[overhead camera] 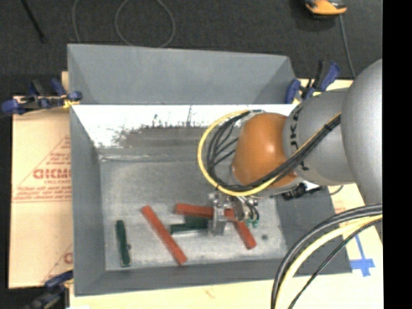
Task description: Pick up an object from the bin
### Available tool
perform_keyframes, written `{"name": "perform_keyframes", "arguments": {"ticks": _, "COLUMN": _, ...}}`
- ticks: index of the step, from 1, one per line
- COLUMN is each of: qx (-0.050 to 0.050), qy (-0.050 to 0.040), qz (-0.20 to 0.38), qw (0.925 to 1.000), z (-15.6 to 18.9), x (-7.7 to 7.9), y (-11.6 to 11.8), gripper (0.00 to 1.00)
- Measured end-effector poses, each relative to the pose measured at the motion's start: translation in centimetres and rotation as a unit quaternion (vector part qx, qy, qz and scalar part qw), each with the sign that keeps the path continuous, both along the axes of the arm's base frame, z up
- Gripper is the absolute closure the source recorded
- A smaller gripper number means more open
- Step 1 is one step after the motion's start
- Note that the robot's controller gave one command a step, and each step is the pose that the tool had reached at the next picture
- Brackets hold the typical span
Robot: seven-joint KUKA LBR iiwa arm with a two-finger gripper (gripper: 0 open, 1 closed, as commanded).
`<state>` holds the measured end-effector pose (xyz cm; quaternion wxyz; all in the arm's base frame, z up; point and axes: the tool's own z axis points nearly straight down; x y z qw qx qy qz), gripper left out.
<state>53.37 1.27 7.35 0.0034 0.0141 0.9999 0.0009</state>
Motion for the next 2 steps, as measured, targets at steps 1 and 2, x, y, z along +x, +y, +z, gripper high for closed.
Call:
{"name": "perform_keyframes", "arguments": {"ticks": 1, "qx": -0.002, "qy": -0.0046, "qz": 0.386, "qw": 0.9223, "z": 0.1, "x": 0.2, "y": -1.2, "gripper": 1.0}}
{"name": "perform_keyframes", "arguments": {"ticks": 2, "qx": -0.004, "qy": -0.003, "qz": 0.405, "qw": 0.9143, "z": 19.1, "x": 1.7, "y": 0.1, "gripper": 1.0}}
